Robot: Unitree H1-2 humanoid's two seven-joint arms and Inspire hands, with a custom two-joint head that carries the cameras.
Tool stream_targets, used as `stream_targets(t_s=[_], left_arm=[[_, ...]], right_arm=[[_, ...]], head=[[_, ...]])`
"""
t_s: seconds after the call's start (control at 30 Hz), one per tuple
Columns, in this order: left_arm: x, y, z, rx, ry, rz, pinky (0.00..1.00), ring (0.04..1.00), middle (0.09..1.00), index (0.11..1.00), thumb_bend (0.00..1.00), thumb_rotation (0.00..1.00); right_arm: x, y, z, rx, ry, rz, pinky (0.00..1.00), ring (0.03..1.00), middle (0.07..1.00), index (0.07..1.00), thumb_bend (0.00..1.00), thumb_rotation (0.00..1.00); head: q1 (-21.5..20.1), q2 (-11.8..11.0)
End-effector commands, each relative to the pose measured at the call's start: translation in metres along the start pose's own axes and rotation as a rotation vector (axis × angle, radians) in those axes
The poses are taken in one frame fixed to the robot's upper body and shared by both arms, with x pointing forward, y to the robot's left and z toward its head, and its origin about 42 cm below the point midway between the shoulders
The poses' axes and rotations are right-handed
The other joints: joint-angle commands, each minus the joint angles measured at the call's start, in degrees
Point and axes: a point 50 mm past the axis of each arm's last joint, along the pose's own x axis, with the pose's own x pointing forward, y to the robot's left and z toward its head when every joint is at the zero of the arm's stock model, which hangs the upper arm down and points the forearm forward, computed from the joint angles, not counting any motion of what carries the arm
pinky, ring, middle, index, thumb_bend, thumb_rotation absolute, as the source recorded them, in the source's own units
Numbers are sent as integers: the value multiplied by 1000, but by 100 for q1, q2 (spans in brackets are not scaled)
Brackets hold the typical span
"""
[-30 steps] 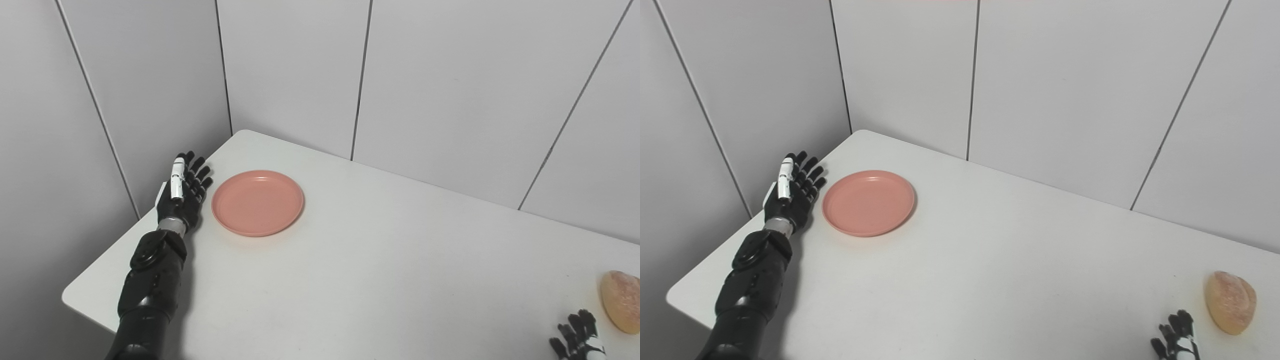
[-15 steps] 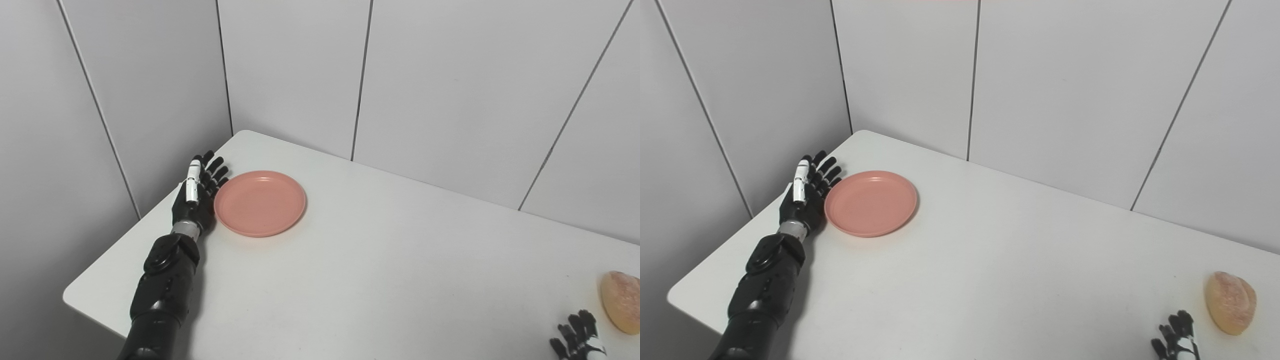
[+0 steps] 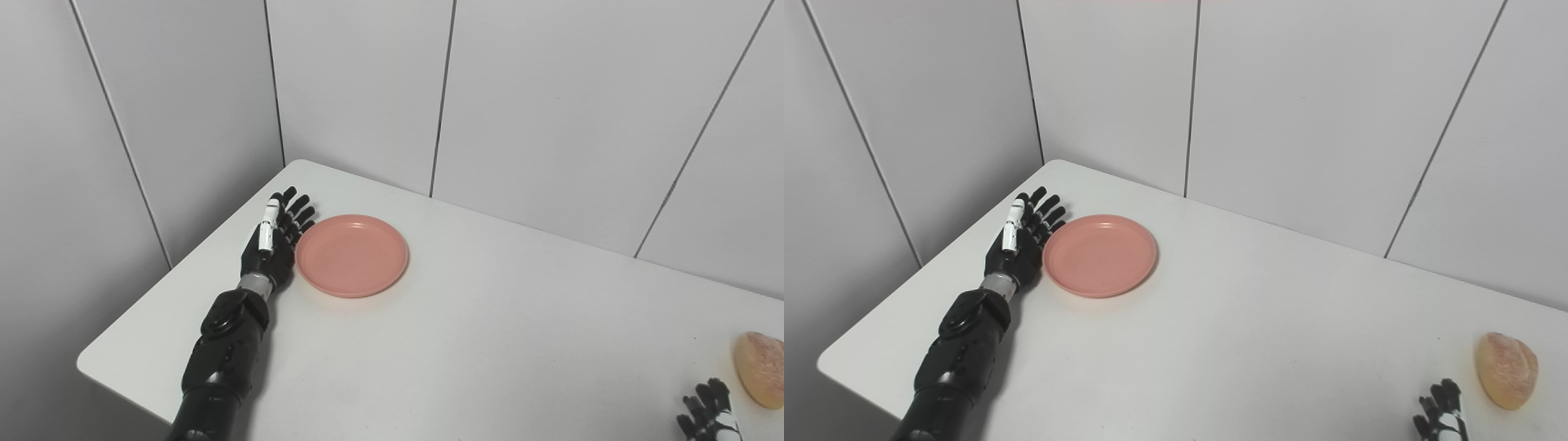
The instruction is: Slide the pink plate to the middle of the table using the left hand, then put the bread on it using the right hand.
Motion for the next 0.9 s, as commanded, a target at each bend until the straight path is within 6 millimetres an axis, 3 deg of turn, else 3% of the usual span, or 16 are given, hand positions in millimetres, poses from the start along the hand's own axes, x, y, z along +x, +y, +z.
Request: stream_targets(t_s=[0.0,0.3,0.67,0.87], left_arm=[[-6,-5,-23,-6,83,-5,950,916,912,908,351,1000],[-10,-23,-32,-1,97,-79,903,885,888,880,378,1000],[-22,-63,-42,1,150,-166,885,878,883,880,340,1000],[-29,-84,-49,4,186,-224,887,877,885,881,377,1000]], right_arm=[[3,3,12,-8,-41,3,1000,1000,1000,1000,153,1000],[2,7,12,-17,-59,15,1000,1000,1000,1000,133,1000],[3,12,10,-17,-71,20,1000,1000,1000,1000,180,1000],[4,17,9,-21,-74,15,1000,1000,1000,1000,200,1000]], head=[[-34,26],[-275,146],[-670,334],[-849,459]])
